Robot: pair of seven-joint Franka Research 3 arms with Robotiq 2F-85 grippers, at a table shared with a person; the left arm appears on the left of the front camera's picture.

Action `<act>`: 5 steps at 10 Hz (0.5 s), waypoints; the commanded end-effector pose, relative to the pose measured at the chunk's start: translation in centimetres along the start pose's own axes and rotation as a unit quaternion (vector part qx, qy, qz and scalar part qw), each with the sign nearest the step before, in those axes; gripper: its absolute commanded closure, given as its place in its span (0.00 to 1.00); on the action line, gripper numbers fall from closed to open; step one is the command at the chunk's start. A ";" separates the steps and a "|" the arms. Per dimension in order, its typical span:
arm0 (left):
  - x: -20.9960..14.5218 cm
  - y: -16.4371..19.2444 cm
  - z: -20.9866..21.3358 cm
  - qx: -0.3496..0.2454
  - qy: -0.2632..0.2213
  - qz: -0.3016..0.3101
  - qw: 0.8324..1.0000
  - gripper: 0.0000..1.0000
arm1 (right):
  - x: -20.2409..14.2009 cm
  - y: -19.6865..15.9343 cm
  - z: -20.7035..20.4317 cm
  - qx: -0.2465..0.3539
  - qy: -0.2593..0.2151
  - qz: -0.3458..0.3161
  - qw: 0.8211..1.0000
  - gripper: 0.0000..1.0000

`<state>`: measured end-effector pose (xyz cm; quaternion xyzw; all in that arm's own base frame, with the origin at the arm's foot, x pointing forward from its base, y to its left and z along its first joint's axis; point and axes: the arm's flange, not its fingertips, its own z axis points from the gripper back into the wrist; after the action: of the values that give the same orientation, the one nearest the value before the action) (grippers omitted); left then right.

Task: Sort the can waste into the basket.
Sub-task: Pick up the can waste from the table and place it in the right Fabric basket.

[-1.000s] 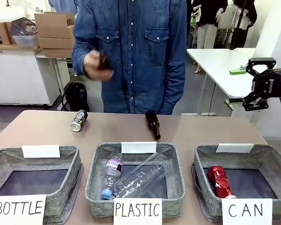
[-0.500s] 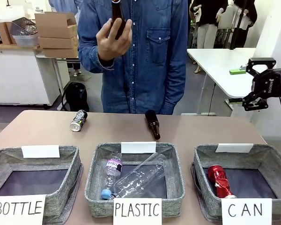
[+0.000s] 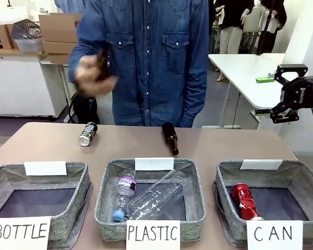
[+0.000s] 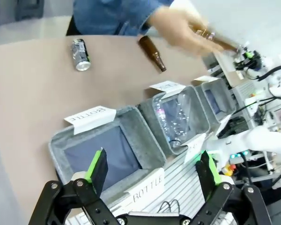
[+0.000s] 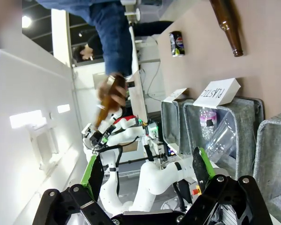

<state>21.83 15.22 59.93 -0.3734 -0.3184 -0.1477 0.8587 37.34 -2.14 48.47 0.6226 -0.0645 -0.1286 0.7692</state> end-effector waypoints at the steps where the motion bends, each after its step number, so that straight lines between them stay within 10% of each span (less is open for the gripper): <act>1: -0.6 0.3 0.5 -0.034 -0.002 -0.001 0.999 0.00 | 0.2 0.1 0.3 0.000 0.004 0.012 1.000 0.00; 5: -1.7 -0.1 4.7 -0.060 -0.057 -0.008 0.997 0.00 | 0.2 0.1 0.3 0.000 0.004 0.012 1.000 0.00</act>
<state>19.08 17.40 61.22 -0.4169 -0.3427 -0.1477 0.8289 37.34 -2.14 48.46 0.6226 -0.0645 -0.1285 0.7692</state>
